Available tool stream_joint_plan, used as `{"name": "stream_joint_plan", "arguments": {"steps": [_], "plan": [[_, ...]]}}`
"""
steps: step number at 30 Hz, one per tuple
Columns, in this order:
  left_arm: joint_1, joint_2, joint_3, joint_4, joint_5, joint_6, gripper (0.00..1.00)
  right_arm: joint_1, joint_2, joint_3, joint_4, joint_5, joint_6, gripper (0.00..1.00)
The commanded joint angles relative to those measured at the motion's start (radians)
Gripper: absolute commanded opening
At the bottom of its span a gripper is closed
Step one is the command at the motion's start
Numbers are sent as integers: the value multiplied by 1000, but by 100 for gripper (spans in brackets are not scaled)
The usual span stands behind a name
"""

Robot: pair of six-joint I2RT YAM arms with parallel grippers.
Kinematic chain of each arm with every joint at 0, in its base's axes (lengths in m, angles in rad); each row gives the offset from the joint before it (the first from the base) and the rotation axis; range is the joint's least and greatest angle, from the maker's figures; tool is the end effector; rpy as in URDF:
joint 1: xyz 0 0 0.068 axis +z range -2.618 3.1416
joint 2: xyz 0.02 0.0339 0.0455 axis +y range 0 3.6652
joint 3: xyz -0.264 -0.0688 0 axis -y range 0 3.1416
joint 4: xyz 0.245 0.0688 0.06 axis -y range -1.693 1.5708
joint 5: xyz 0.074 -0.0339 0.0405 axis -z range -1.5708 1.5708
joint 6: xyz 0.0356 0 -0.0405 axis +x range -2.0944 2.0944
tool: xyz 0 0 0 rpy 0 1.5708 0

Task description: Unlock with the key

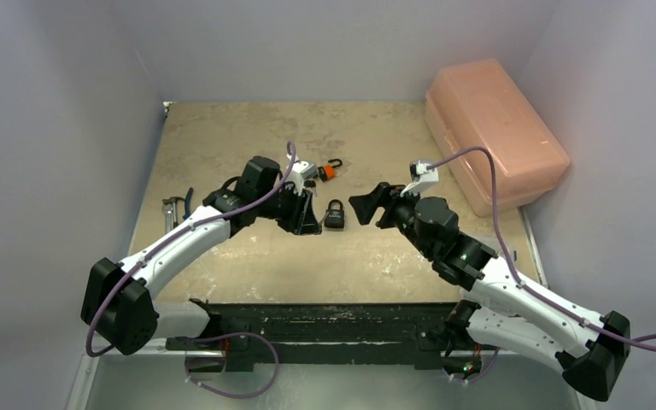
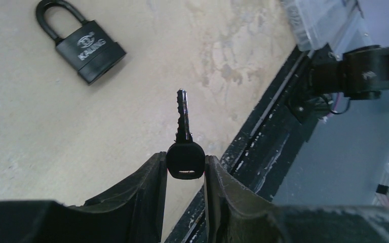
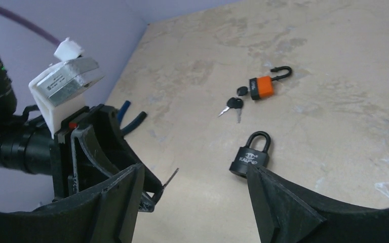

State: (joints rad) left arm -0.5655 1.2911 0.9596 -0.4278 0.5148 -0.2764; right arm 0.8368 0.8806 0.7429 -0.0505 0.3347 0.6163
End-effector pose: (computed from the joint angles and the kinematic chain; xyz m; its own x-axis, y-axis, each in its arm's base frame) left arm 0.2223 -0.1619 0.2720 -0.7687 0.2066 -0.6053 0.5801 0.6236 -0.5240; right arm 0.1484 0.1470 0.3227 -0.3827 0.3908 -0.8371 -0.3235 0.7921 0.5177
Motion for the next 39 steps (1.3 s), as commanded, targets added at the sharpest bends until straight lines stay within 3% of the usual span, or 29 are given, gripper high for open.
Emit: {"name": "stream_joint_plan", "arguments": {"steps": [1,6,11,16,19,23,27,31,36,39], "plan": [[-2,-37,28,91,169,22,8,-10,-37,-74,199,-135,-96,81],[-2,-53,-4,107,155,19,7,-34,66,17,88,-168,-16,77],[-1,-94,-25,123,151,25,7,-34,99,56,110,-292,35,76],[-1,-101,-31,107,86,35,5,-36,231,212,-105,-294,105,74],[-1,-107,-36,106,96,41,5,-35,276,232,-94,-353,94,74],[-1,-125,-41,118,145,35,5,-41,198,146,117,-425,-2,78],[-2,-134,-54,191,295,-19,5,-84,61,-49,503,-572,-155,83],[-2,-144,-63,224,387,-38,6,-123,-50,-232,777,-640,-343,83],[-4,-145,-94,294,485,-93,7,-130,-27,-403,1171,-752,-385,77],[-9,-166,-105,333,514,-127,7,-130,-9,-467,1275,-830,-450,77]]}}
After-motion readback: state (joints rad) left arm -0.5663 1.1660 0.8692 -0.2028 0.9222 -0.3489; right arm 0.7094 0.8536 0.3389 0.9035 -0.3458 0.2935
